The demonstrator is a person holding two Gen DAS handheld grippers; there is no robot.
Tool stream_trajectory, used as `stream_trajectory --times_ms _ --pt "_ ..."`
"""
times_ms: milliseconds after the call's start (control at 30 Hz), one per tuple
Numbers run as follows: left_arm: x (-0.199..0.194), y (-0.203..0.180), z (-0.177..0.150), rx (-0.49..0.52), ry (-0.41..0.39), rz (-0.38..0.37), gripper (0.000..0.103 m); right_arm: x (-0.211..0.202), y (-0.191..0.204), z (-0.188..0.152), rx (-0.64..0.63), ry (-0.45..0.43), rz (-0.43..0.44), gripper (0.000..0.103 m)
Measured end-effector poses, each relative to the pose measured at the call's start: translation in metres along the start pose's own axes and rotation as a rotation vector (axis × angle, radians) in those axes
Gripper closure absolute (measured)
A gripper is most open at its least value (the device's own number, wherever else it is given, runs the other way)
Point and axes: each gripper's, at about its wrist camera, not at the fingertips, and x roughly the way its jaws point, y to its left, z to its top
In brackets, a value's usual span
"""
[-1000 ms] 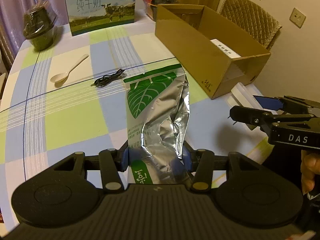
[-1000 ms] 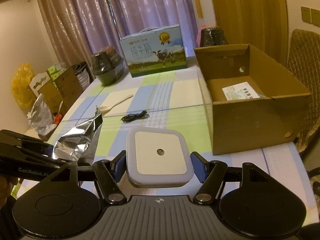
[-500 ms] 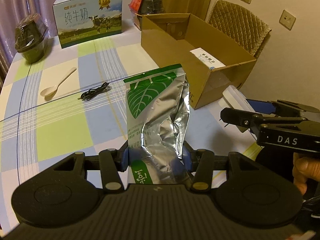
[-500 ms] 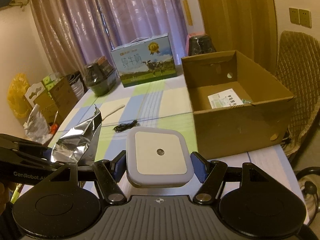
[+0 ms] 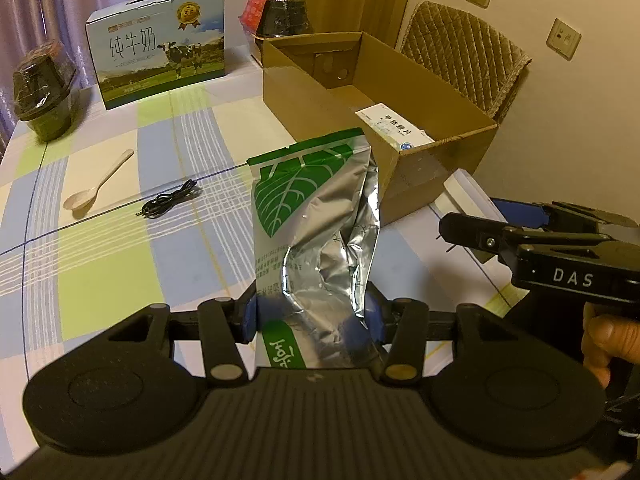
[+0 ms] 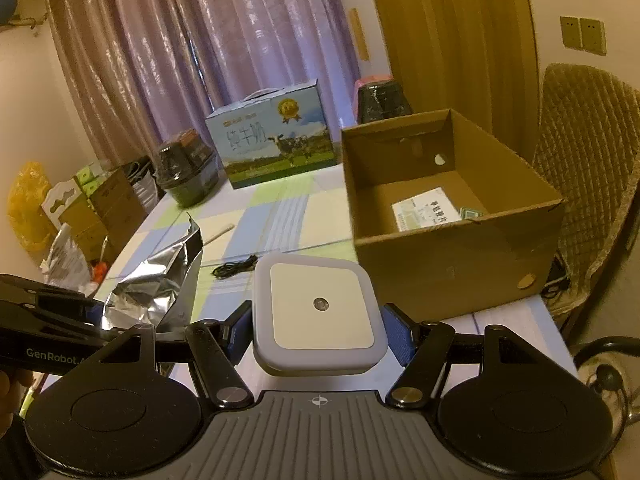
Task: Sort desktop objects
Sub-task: 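Lift the foil pouch and night-light and hold them above the table, then carry the foil pouch with the left gripper while the right carries the night-light over the box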
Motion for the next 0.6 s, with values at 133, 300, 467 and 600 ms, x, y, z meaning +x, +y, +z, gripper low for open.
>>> stream_trajectory --times_ms 133,300,467,600 --pt "0.003 -0.005 0.007 -0.002 -0.005 -0.007 0.058 -0.003 -0.007 0.006 0.0 -0.014 -0.014 0.038" --pt "0.009 -0.016 0.027 0.007 -0.022 -0.027 0.058 -0.01 -0.023 0.022 0.004 -0.049 -0.039 0.038" --pt "0.018 -0.035 0.058 0.017 -0.052 -0.061 0.058 -0.011 -0.043 0.046 -0.002 -0.088 -0.07 0.038" --pt "0.029 -0.05 0.085 0.023 -0.071 -0.087 0.058 -0.008 -0.06 0.065 -0.019 -0.114 -0.094 0.038"
